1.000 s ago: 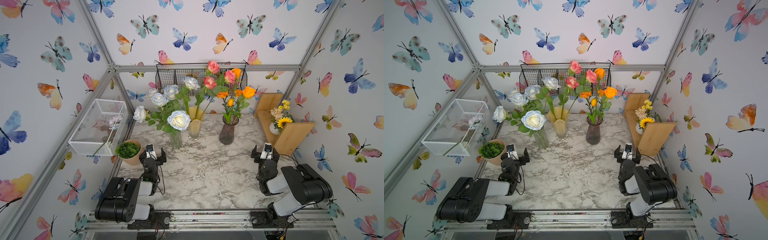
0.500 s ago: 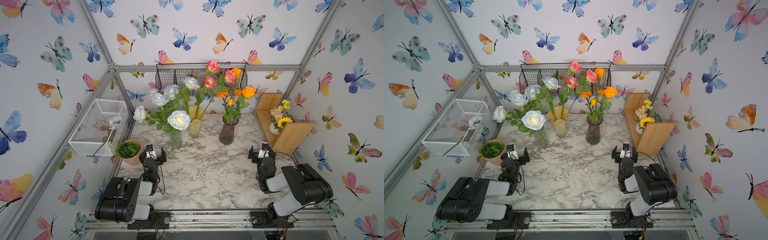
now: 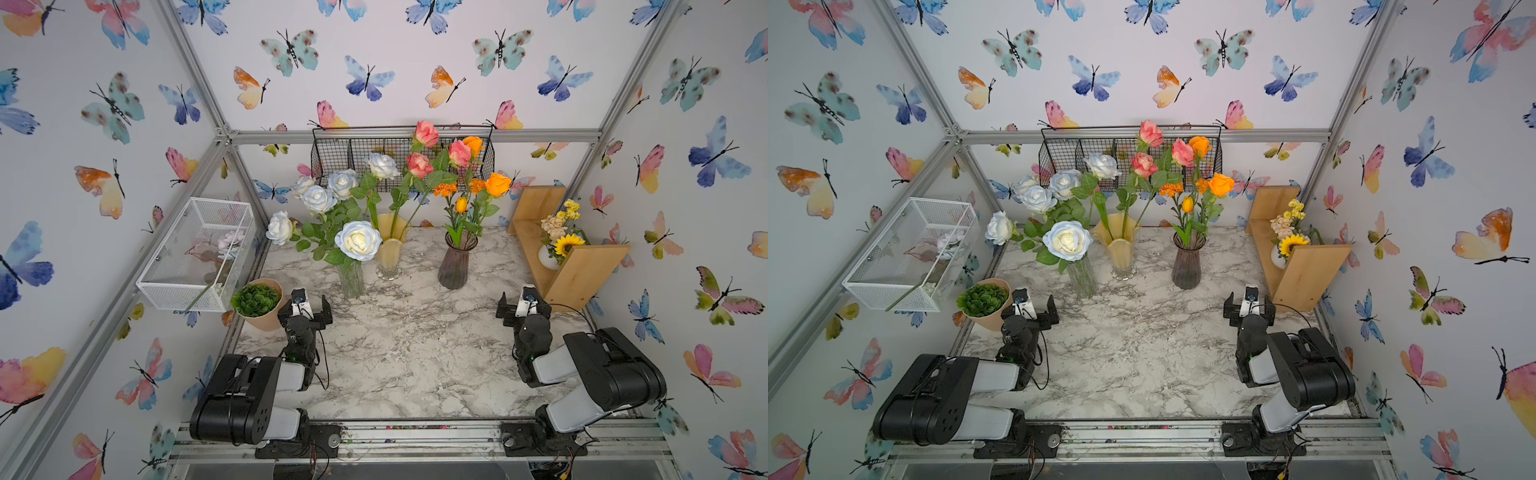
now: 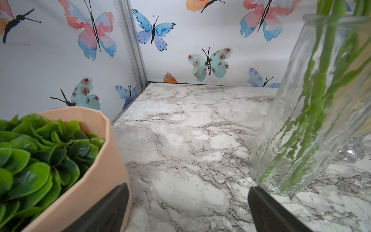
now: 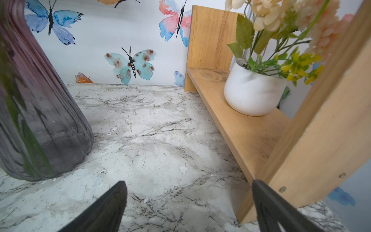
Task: Arrange the flowers in different vases according to their colors
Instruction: Reset both arms
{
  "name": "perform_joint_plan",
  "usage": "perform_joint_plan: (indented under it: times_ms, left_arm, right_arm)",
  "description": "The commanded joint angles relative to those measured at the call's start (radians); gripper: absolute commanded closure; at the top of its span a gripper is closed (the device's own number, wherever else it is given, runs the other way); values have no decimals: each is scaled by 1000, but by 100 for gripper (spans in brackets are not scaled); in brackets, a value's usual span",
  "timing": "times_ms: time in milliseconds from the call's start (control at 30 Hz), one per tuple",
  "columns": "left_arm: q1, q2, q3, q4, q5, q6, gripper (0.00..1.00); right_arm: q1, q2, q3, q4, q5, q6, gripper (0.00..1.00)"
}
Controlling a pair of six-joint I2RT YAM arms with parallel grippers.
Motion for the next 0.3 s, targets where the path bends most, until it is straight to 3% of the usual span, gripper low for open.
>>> perform_joint_plan:
  times_ms: [0, 267]
  left_arm:
    - [7, 7, 25, -6, 25, -1, 1]
    - [12, 5, 27, -12, 34, -5, 1]
  right_arm:
    - [-4, -10, 15, -12, -12, 10, 1]
    - [-3, -10, 14, -12, -12, 10, 1]
